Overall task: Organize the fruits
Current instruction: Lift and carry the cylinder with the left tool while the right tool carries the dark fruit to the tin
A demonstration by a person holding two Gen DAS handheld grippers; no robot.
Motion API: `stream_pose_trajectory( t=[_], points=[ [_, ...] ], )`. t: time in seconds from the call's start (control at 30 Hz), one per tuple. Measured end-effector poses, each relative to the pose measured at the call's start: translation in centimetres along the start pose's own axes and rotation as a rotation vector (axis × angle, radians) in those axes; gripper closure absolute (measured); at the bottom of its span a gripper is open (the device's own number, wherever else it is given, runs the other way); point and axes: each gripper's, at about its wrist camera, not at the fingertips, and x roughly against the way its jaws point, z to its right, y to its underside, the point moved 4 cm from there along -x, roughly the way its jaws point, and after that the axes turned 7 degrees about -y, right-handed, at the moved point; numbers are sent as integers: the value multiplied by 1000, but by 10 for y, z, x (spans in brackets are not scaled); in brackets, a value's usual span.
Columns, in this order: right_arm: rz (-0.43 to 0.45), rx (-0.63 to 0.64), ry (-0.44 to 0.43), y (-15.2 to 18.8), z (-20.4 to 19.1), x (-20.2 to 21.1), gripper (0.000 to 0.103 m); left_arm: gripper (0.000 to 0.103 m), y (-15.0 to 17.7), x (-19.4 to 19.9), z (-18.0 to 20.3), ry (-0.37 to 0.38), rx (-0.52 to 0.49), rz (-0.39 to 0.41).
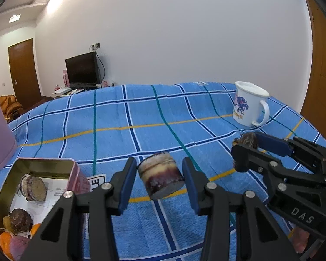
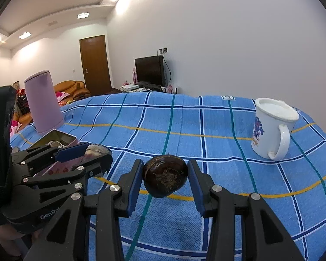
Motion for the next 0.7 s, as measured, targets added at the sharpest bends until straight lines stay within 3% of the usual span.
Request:
stream_pose_trajectory(
  t=[0.7],
  points=[
    [91, 36, 9, -1, -7, 17, 59, 58, -2, 24, 0, -41, -4, 115]
  ],
)
